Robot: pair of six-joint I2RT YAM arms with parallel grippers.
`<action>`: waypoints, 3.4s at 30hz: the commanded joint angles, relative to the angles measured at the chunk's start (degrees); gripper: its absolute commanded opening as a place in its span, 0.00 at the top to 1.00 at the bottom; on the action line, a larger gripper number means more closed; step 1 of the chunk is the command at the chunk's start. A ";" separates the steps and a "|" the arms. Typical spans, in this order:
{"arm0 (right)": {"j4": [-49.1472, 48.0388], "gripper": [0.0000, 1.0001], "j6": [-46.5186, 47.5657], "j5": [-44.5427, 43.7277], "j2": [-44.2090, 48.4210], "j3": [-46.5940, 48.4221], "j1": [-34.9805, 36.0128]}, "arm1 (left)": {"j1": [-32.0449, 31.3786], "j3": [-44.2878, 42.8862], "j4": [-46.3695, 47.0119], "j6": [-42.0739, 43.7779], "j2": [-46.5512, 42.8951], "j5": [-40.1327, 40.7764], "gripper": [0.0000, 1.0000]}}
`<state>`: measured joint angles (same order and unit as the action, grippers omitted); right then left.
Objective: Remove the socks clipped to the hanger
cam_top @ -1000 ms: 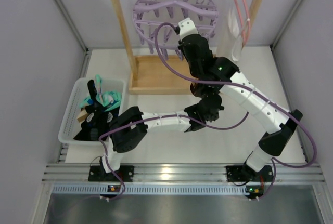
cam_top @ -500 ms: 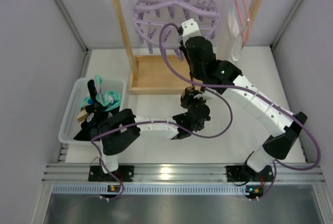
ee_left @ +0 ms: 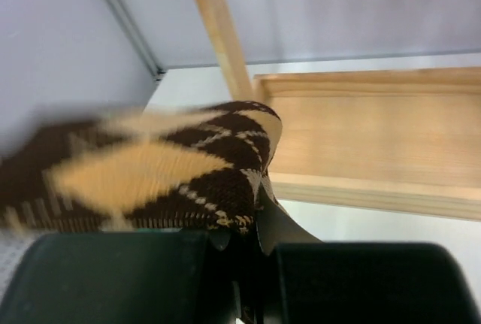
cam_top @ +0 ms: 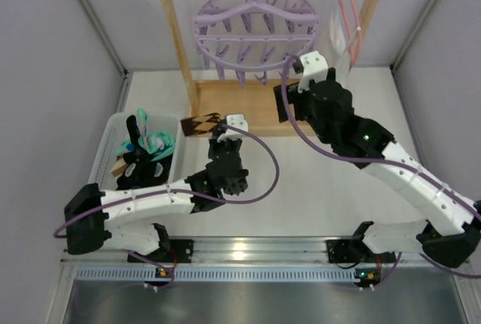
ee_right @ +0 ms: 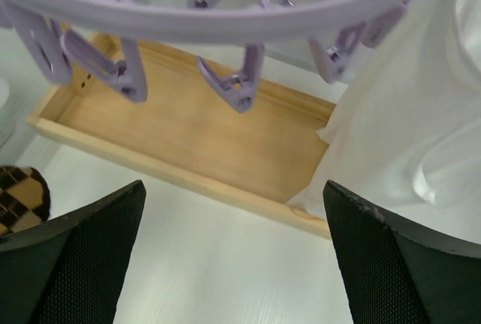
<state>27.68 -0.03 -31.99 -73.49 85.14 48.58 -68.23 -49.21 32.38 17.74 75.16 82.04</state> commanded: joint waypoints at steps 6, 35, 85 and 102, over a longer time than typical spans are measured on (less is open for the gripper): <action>-3.07 0.01 -8.92 2.72 21.18 -14.98 -0.32 | 5.02 0.70 -1.00 13.46 -15.29 10.51 1.00; -6.32 0.01 -9.72 6.76 26.03 -22.65 -0.24 | 69.35 -9.86 -66.48 -43.83 -0.81 -59.27 1.00; 14.65 0.01 -12.09 -9.41 49.93 -33.38 -0.24 | 57.26 -10.04 -79.75 -27.94 -51.06 -73.35 0.02; 19.08 0.00 -8.76 -12.22 51.79 -29.07 -0.33 | 47.22 -8.01 -79.49 -28.81 -55.73 -65.70 0.02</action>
<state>45.52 -9.58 -42.63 -20.80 54.11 48.58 -20.80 -57.52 -47.66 -10.81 18.52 14.55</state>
